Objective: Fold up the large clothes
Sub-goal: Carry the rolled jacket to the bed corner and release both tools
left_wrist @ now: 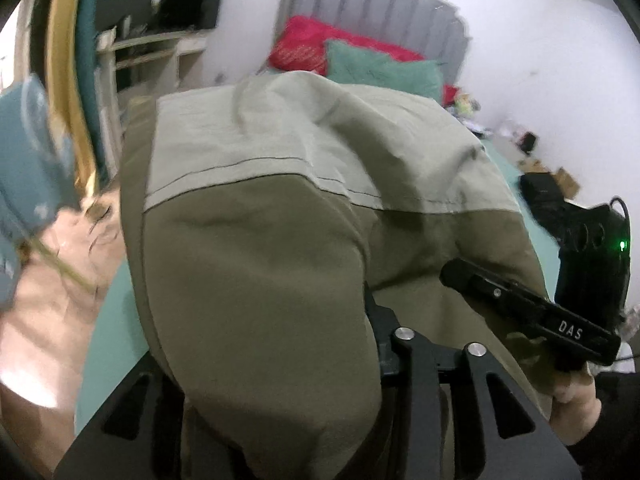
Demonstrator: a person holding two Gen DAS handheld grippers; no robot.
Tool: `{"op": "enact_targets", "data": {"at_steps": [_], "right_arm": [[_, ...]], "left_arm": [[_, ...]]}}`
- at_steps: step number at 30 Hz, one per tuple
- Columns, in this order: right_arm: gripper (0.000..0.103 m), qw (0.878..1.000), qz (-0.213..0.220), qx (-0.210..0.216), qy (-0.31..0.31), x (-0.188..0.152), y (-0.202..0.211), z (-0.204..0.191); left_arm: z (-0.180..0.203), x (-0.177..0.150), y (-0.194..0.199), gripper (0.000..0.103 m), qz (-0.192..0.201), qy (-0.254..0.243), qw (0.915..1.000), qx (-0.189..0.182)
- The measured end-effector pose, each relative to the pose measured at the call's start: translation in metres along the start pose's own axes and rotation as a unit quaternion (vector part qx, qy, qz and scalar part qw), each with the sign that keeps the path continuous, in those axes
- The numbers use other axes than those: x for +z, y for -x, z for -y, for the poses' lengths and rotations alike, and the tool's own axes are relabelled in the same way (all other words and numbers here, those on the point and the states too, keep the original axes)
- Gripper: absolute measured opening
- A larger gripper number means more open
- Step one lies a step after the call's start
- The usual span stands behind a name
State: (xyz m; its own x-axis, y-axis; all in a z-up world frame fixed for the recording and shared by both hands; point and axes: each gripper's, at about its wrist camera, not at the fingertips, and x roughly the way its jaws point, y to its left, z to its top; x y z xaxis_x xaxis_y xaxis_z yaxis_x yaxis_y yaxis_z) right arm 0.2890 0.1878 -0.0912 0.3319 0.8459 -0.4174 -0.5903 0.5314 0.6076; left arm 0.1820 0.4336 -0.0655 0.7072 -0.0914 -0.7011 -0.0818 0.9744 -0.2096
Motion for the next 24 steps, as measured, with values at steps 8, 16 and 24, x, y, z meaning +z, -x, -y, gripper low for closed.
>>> {"op": "enact_targets", "data": {"at_steps": [8,16,24], "right_arm": [[0.071,0.995,-0.066,-0.069,-0.014,-0.057,-0.052,0.049],[0.081,0.991,-0.104,-0.088,-0.012,-0.049,-0.037,0.049],[0.094,0.981,-0.16,-0.098,0.048,-0.056,-0.005,0.027]], "left_arm": [[-0.067,-0.046,-0.071,0.065,-0.064,0.082,0.9931,0.055],[-0.051,-0.041,-0.024,0.065,-0.047,0.091,0.9902,0.095],[-0.009,-0.072,0.017,0.065,-0.065,0.054,0.989,0.121]]}}
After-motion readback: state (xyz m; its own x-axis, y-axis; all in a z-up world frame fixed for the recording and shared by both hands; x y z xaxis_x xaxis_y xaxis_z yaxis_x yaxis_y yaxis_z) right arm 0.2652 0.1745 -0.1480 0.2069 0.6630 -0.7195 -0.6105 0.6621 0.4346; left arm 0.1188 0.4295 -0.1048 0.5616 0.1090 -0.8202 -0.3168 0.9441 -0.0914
